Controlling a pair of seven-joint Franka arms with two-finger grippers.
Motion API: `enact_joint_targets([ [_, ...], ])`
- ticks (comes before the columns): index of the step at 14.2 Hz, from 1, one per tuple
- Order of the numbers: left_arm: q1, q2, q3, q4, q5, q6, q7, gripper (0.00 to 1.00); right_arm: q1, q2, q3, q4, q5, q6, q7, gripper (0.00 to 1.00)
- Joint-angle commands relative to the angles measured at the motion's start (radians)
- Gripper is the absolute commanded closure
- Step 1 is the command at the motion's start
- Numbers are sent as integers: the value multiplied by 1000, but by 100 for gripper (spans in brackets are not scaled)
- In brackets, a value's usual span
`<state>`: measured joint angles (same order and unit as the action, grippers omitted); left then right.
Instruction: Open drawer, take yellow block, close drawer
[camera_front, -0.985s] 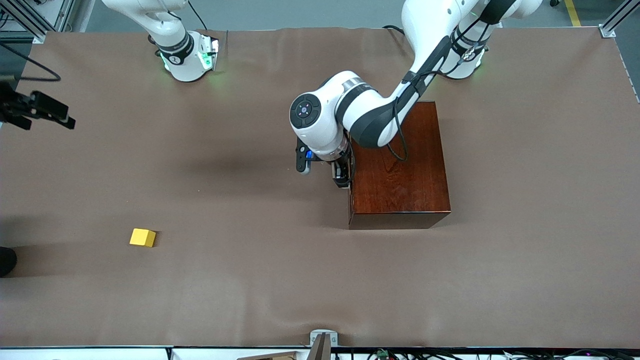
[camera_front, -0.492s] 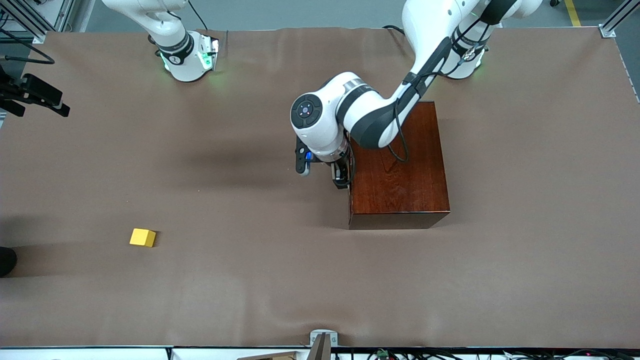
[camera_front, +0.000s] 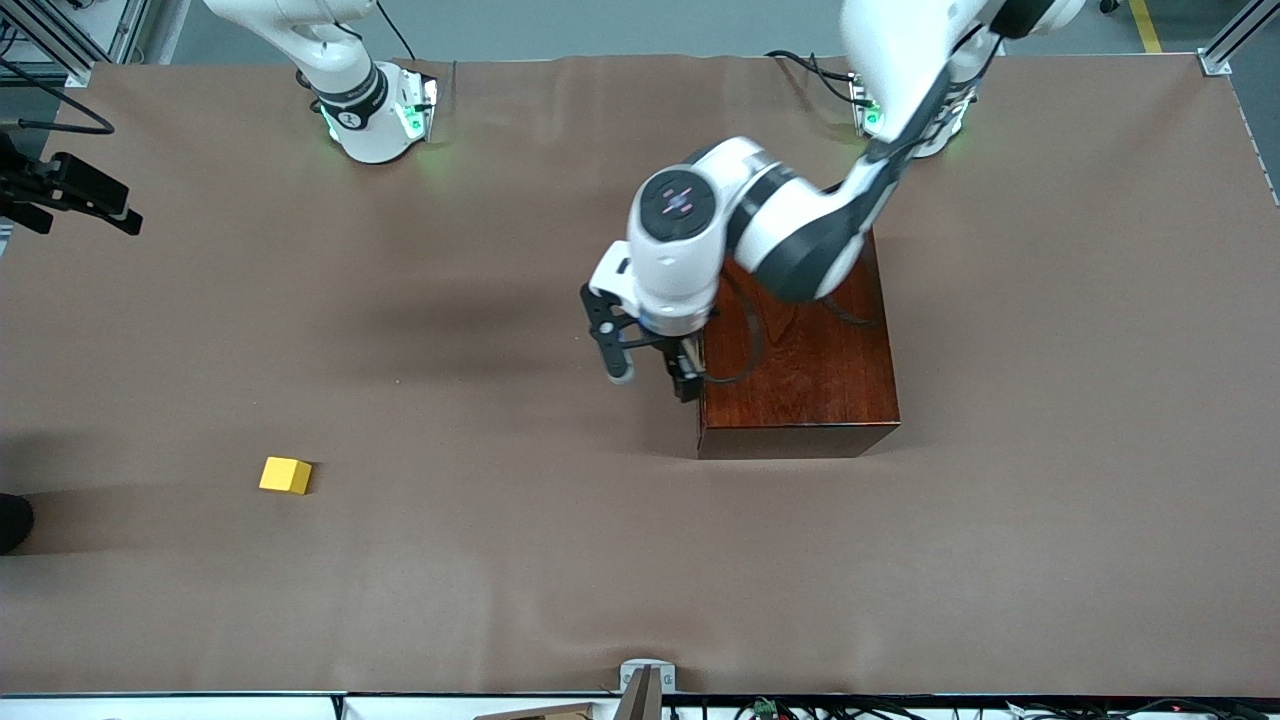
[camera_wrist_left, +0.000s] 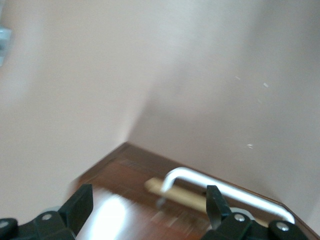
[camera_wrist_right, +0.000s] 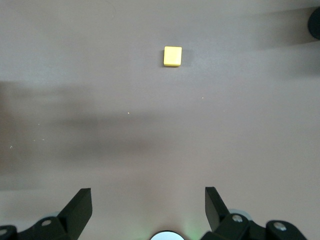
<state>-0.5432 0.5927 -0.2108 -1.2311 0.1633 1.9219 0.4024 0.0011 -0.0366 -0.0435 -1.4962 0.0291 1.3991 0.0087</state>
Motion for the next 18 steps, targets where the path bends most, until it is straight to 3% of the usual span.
enact_joint_targets([
  [1,115,-154,-1,-42,-34,-93,-16,0,-23,-26,14,-18,-21,-37,-1,0],
  [5,323,-267,-1,-44,-50,-251,-2,0,-26,-36,14,-15,-21,-49,-1,0],
  [9,500,-341,-12,-47,-119,-320,-11,0,-21,-32,19,-13,-23,-43,7,0],
  [12,537,-387,2,-54,-111,-473,-24,0,-16,-31,20,-13,-23,-46,10,0],
  [16,609,-442,-8,-126,-117,-449,-80,0,-21,-31,19,-10,-23,-35,10,0],
  [18,600,-517,2,-232,-122,-388,-114,0,-24,-29,19,-10,-23,-28,10,0],
])
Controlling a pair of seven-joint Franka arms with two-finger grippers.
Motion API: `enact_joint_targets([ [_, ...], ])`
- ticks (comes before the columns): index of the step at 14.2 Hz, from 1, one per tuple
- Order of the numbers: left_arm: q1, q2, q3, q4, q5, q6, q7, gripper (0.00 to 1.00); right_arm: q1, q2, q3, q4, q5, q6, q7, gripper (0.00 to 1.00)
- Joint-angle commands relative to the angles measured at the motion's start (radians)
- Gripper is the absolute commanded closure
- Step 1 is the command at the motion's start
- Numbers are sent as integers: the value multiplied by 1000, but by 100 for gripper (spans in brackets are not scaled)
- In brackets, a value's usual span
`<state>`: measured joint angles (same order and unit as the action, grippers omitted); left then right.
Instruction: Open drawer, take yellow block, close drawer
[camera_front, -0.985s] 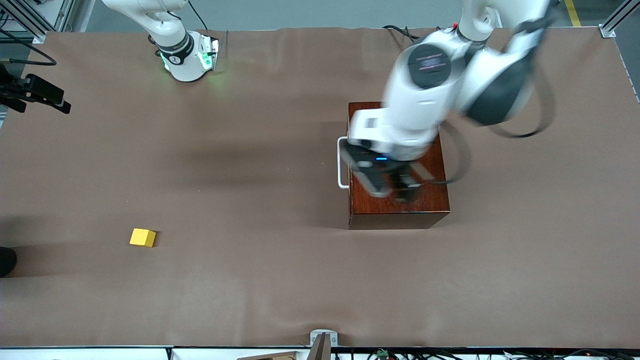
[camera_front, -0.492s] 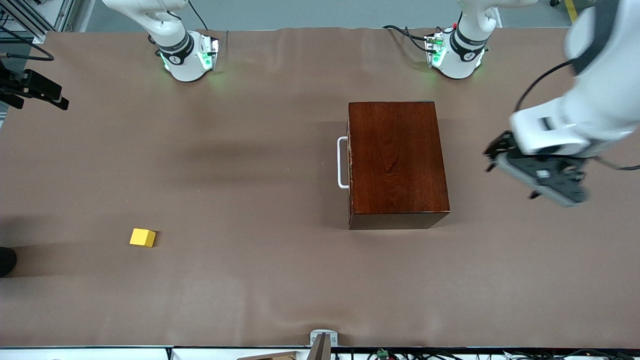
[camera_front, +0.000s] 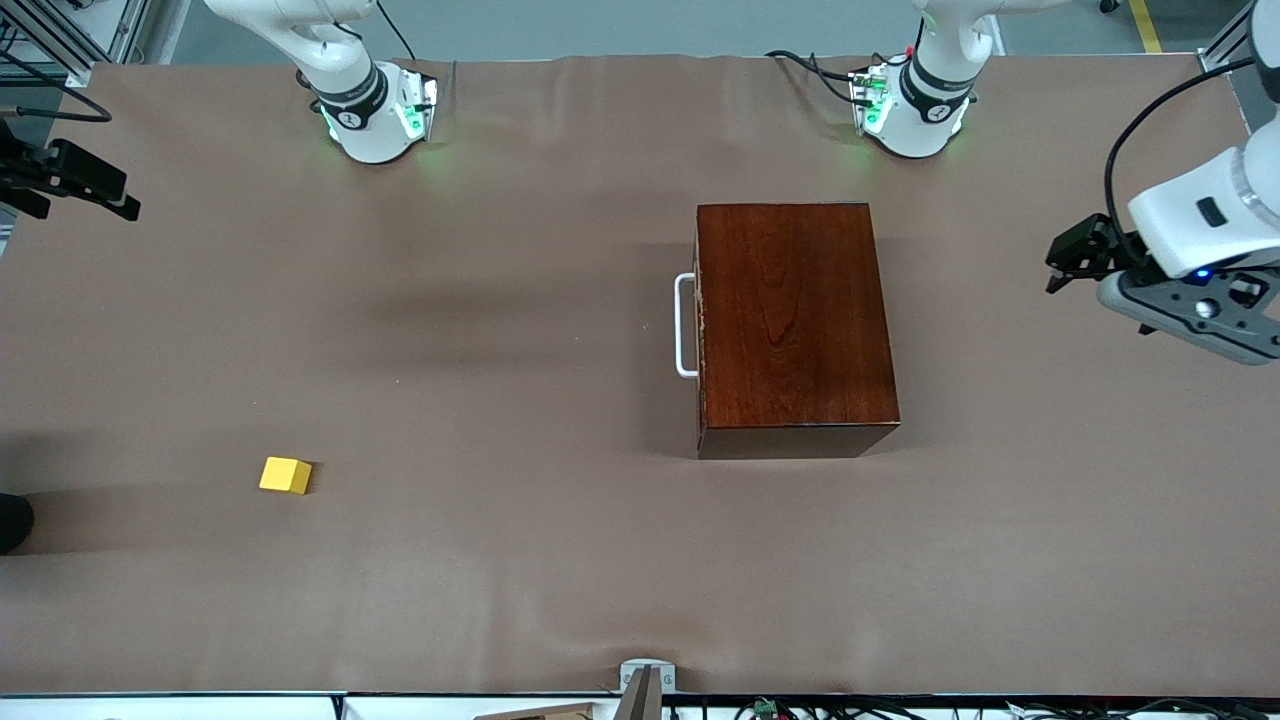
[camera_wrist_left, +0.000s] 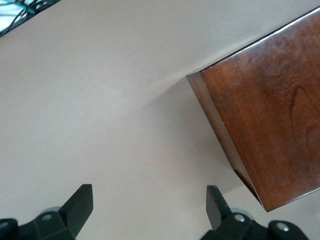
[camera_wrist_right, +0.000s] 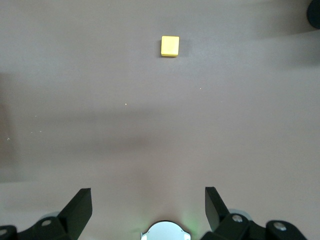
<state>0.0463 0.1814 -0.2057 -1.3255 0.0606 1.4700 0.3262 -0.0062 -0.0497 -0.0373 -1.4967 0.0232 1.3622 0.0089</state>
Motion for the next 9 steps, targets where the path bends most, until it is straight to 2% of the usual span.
enact_joint_targets([
  [1,3,-143,11,-193,-21,91,-45,0,-18,-16,11,-10,-17,12,9,0],
  [4,-112,-218,159,-296,-27,144,-161,0,-17,-15,11,-10,-17,23,11,0],
  [6,-120,-230,170,-304,-27,135,-313,0,-14,-13,11,-10,-16,31,9,0],
  [9,-108,-240,172,-316,-62,128,-363,0,-11,-12,13,-10,-16,43,9,0],
])
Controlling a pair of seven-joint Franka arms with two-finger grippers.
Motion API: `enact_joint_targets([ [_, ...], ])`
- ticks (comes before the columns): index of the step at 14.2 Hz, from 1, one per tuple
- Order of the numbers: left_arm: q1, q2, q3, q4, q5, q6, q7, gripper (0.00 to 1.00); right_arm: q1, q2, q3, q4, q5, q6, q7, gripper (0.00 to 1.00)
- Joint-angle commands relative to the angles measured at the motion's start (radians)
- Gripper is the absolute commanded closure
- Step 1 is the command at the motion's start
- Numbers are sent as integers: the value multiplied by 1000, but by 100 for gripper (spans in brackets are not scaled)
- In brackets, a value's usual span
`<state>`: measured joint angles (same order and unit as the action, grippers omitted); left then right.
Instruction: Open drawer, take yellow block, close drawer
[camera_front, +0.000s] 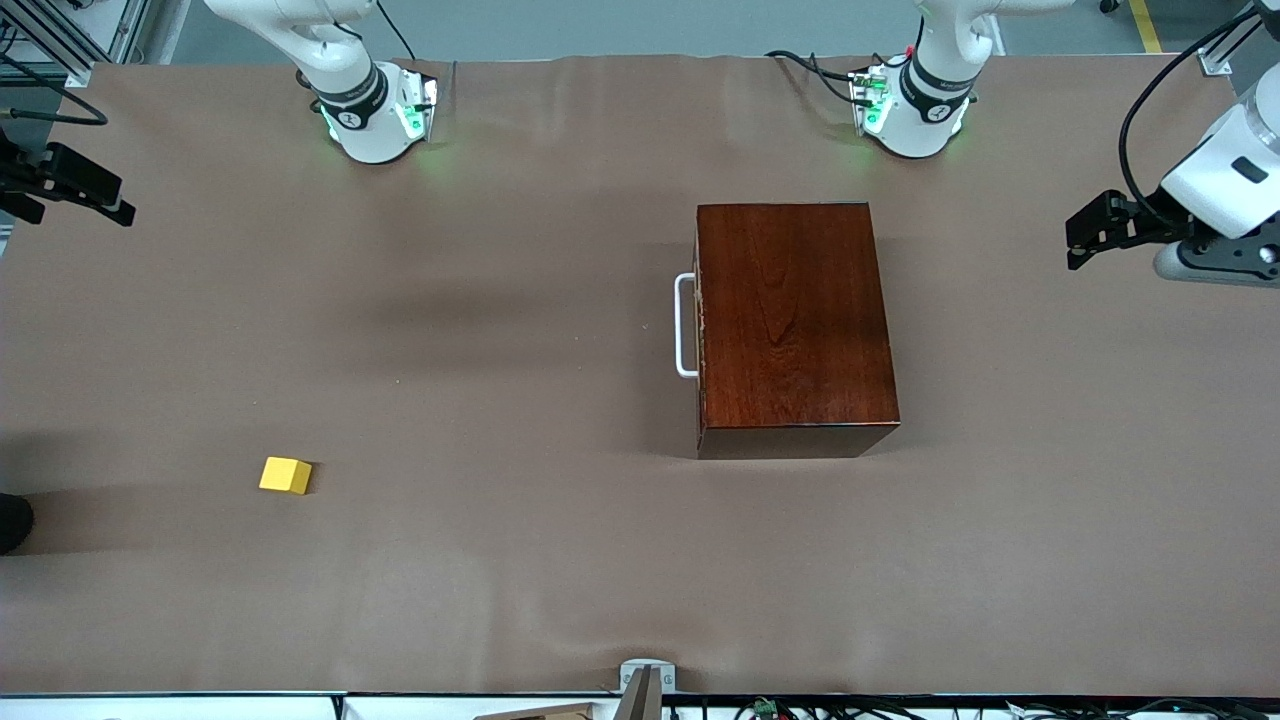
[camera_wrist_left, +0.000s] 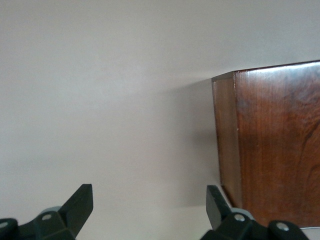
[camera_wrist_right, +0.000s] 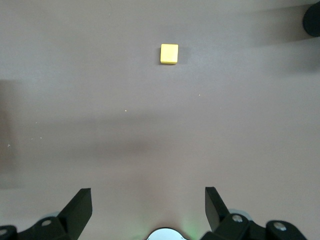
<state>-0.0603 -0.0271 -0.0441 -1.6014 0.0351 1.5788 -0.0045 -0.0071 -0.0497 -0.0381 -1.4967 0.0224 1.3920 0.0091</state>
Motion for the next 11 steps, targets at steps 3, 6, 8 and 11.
enact_joint_targets([
  [3,0,-30,10,-35,-58,17,-35,0,-11,-7,14,-13,-13,16,11,0],
  [6,-1,-25,9,-32,-58,15,-32,0,-16,-7,14,-16,-13,15,11,0],
  [8,-1,-23,9,-29,-57,15,-31,0,-16,-6,14,-16,-13,15,11,0],
  [11,-1,-20,9,-26,-54,17,-26,0,-16,-6,14,-17,-13,15,11,0],
])
